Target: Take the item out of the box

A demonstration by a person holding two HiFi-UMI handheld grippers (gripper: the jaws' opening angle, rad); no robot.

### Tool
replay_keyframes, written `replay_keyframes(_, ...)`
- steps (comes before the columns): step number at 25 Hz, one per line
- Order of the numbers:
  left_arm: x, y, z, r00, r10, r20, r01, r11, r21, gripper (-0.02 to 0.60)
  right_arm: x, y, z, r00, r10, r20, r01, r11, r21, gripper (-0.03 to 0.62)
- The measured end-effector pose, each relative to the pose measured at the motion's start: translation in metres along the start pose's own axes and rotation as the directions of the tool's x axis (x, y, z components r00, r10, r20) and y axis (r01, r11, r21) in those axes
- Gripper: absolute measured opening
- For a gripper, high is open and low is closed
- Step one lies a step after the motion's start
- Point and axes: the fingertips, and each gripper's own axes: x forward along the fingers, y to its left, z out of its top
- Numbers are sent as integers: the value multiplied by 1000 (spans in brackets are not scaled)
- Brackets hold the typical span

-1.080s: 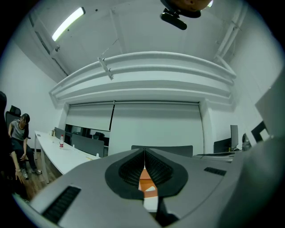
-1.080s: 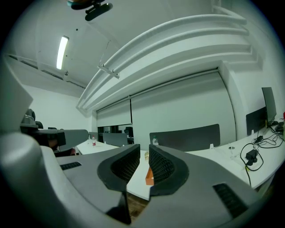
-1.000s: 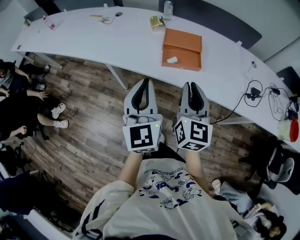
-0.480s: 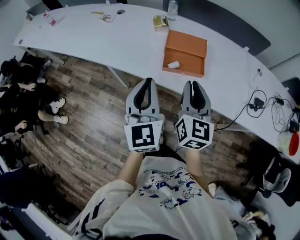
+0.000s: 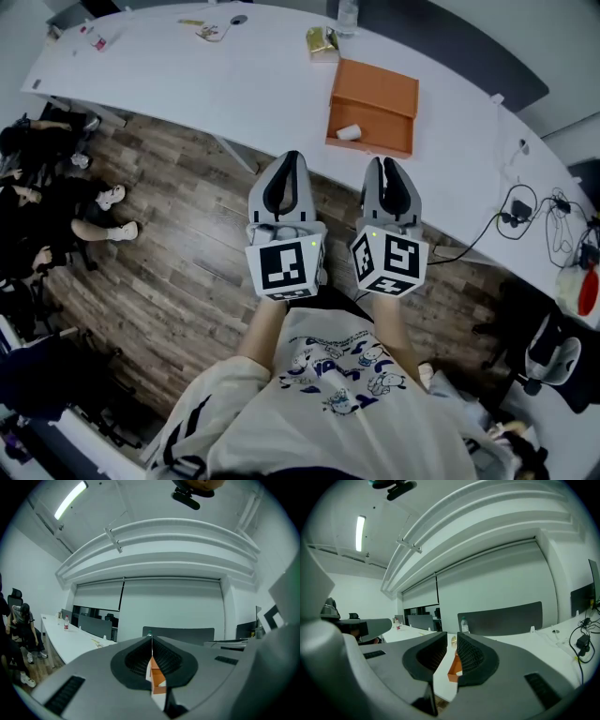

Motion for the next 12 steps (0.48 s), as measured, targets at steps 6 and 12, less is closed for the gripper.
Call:
replay_keyframes(6,31,5,-6,1000,-17,-10,17,1000,-10,18,28,-10,-2,999,-27,-19,27,1000,6,60)
replay_keyframes(12,66,10,-19,998,-47,-45,46,999,-17,18,60,-20,-8,997,-61,-44,61,998,6,60)
